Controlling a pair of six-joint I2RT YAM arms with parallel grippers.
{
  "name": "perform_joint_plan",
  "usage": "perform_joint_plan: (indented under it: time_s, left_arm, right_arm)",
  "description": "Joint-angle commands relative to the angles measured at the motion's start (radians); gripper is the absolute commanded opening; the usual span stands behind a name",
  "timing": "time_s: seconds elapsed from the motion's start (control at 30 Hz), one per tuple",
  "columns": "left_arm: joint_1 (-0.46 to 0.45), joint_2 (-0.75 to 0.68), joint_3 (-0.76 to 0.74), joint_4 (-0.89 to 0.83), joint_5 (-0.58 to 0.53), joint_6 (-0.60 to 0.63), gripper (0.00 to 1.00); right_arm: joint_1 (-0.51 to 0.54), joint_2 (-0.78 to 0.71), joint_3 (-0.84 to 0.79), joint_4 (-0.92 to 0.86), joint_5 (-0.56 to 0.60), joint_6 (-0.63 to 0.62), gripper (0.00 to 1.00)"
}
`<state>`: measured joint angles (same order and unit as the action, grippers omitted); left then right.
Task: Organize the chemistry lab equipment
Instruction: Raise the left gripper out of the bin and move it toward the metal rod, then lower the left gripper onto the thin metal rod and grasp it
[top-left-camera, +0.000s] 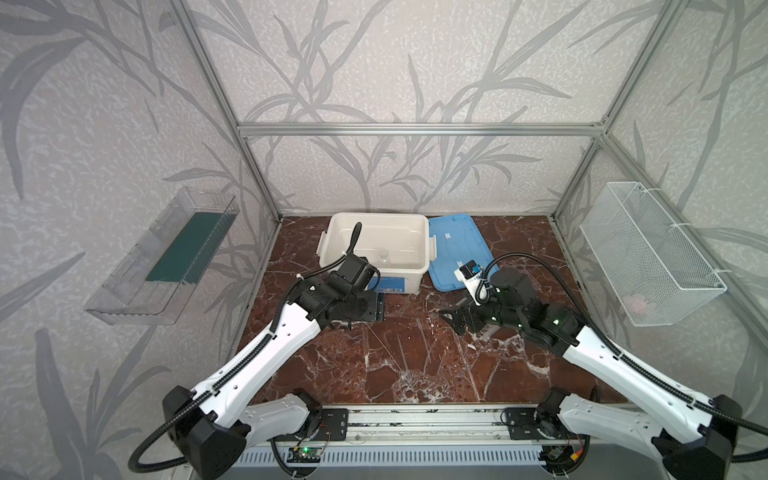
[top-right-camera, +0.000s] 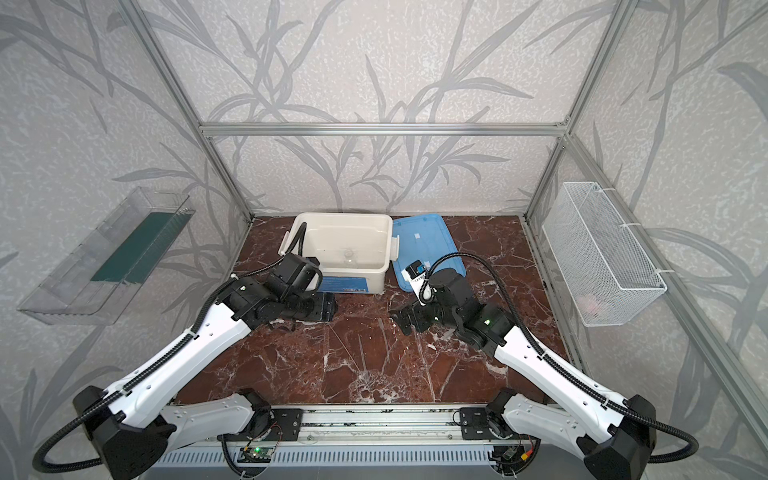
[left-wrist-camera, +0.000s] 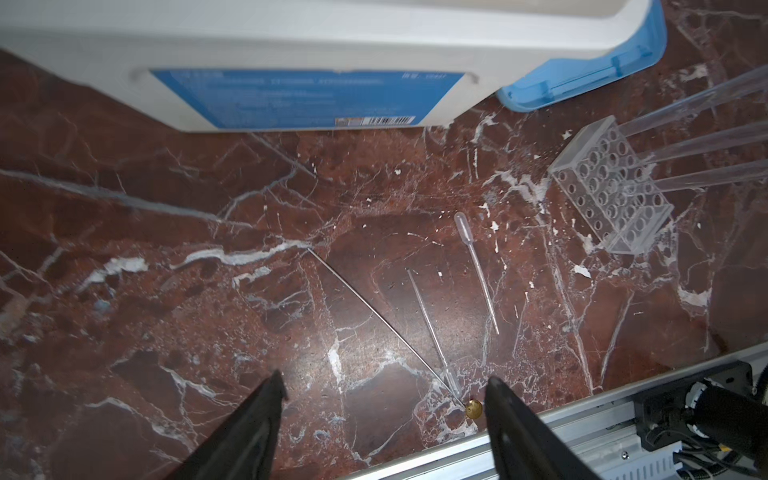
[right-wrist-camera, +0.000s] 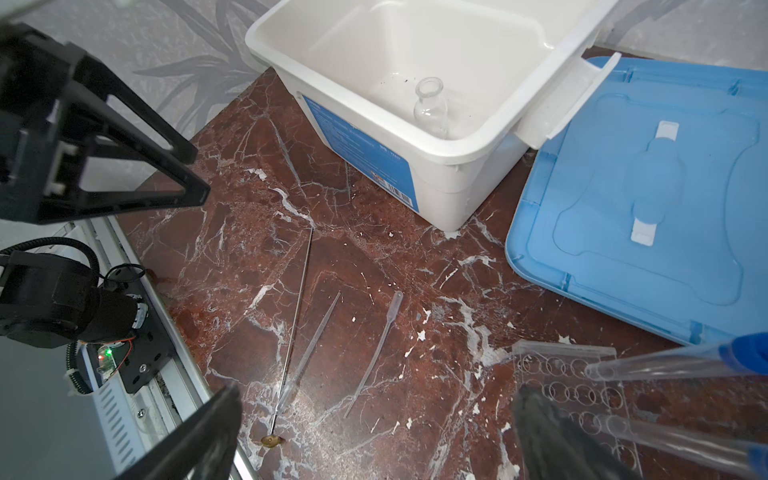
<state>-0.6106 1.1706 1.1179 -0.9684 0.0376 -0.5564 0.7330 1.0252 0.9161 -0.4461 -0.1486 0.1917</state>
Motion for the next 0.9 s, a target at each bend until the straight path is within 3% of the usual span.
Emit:
perform_joint_plan:
  time_s: [0.0,0.23,0.43,0.57,0.87]
  left_arm:
    - [-0.026,0.003,-0.094,0.094,0.013,-0.163,0.72]
    - [-0.147,0.041,-0.284,0.302,-0.093,-0.431,0.58]
    - [-0.175,0.093,-0.429,0.529,-0.061,-0.634,0.50]
    - [-0.181,0.173,-0.448,0.516,-0.040,-0.794,0.50]
    - [-0.193,0.301,-0.383,0.399,-0.001,-0.950,0.44]
  right_arm:
    - [-0.001,-0.007,-0.024,0.014,0.035,0.015,0.99]
    - [0.005,0.011,-0.049,0.021,0.039,0.077,0.98]
    - [0.067,0.054,-0.057,0.003,0.072,0.086,0.98]
    - [0.120,0.065,-0.059,-0.007,0.126,0.083,0.98]
    - [0.145,0.069,-0.086,0.020,0.141,0.094,0.98]
